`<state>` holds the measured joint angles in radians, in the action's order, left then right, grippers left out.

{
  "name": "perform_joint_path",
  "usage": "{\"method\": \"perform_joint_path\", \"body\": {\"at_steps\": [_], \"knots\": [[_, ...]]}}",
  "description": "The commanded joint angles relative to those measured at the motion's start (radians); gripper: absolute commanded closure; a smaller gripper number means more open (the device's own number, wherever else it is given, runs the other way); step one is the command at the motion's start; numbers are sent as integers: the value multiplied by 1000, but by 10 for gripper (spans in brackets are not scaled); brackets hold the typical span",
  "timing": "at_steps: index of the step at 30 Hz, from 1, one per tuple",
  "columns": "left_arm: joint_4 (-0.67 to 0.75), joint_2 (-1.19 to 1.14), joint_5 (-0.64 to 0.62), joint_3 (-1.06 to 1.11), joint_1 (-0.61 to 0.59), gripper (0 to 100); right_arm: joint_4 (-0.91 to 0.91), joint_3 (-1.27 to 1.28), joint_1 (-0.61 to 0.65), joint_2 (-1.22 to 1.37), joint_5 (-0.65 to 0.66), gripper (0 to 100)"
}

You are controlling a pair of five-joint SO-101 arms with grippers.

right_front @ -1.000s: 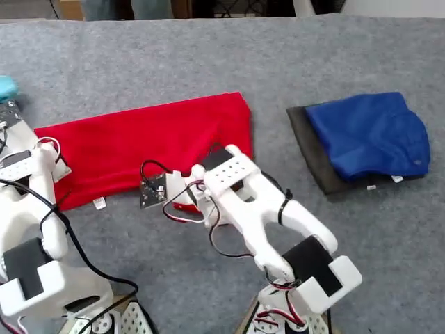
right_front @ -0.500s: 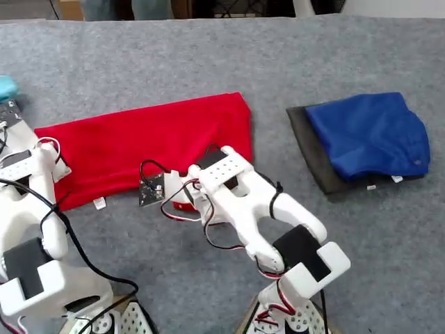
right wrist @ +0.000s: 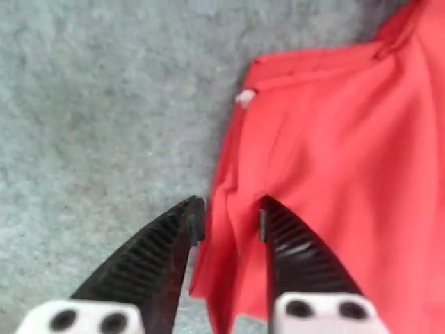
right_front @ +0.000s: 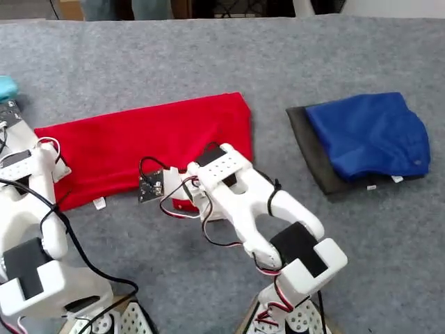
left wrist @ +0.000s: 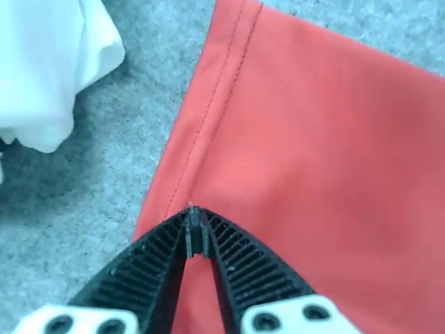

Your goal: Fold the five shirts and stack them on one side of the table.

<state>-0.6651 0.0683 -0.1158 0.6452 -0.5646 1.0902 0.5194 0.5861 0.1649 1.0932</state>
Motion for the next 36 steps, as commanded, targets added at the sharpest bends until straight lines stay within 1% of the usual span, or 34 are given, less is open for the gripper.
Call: {"method": "perform_joint_path", "body": {"at_steps": [1, 8, 13, 17, 20, 24, 27, 29, 32, 33, 34, 36], "knots": [[5, 6, -5, -33, 7, 967, 3, 1, 15, 47, -9, 897], [5, 6, -6, -33, 7, 967, -5, -1, 12, 47, -38, 901], [5, 6, -6, -33, 7, 967, 6, -24, 11, 67, -40, 986], [6, 6, -5, -33, 8, 967, 74, -136, -43, 145, -68, 985], [6, 6, -5, -31, 7, 967, 91, -194, -72, 183, -87, 985], [12, 6, -5, -31, 7, 967, 146, -248, -69, 191, -86, 985], [12, 6, -5, -31, 8, 967, 187, -251, -44, 191, -80, 981], [12, 6, -5, -31, 8, 967, 212, -237, -18, 193, -80, 933], [12, 6, -5, -31, 8, 967, 207, -202, 0, 191, -81, 805], [12, 6, -5, -31, 7, 967, 207, -191, 2, 191, -81, 777], [12, 6, -5, -31, 7, 967, 206, -183, 2, 191, -83, 767], [12, 6, -5, -31, 7, 967, 206, -163, 2, 191, -83, 782]]}}
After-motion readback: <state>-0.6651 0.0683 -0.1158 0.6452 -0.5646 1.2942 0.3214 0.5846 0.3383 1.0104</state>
